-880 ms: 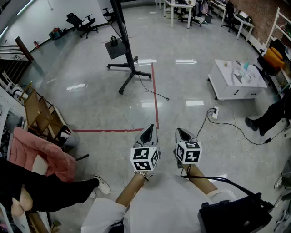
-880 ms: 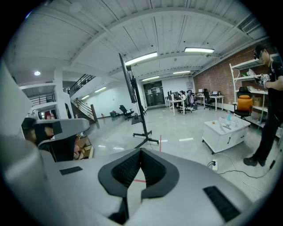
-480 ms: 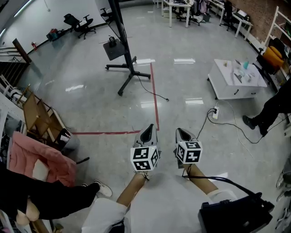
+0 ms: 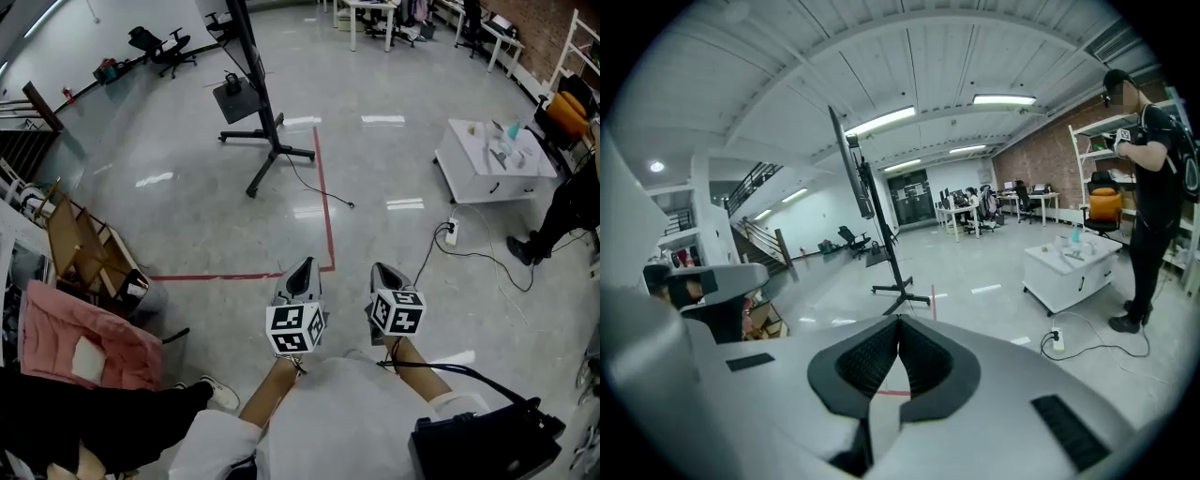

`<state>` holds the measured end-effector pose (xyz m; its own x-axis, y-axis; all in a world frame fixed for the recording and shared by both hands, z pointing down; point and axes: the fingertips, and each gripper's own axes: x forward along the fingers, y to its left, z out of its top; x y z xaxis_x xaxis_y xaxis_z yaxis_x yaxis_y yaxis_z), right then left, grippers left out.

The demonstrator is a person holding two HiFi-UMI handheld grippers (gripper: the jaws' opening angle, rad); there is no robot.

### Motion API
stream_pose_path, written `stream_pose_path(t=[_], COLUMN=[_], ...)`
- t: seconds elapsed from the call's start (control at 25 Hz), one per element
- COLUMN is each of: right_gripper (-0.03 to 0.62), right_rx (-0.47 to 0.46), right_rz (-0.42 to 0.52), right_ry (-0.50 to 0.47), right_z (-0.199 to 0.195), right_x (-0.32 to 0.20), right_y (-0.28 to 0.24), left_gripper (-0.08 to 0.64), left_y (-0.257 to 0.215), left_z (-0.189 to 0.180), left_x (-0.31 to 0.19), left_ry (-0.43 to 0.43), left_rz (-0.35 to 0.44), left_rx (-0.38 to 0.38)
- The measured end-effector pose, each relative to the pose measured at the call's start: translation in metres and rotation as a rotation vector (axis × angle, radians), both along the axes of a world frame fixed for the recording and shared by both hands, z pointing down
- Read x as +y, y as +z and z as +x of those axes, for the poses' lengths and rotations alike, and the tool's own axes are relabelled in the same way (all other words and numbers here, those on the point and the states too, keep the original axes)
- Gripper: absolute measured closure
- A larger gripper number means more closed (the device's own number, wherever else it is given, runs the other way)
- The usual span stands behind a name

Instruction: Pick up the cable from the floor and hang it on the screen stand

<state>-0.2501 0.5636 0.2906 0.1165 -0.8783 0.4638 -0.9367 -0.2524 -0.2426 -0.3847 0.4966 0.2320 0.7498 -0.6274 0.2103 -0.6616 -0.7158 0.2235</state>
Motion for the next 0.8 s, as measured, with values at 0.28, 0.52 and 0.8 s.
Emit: stream_pose_path(t=[0.28, 0.52, 0.8], right_gripper=[0.574, 0.574, 0.574], right_rx=[-0.014, -0.026, -0.019], right_rz=[-0.017, -0.029, -0.018], right_ry=[-0.012, -0.060, -0.115], right_z=[0.031, 0.071, 0.118], right_x=[-0.043, -0.099, -0.164], right_y=[0.010, 0.012, 0.003], left_gripper=[0.557, 0.557, 0.557], left_y=[0.014, 0.015, 0.015], left_z=[0.026, 0.063, 0.111], left_x=[-0.039, -0.091, -0.146], left_ry=[-0.013, -0.061, -0.105], left_rz=[-0.024, -0.034, -0.052], left_rx=[-0.026, -0.028, -0.034])
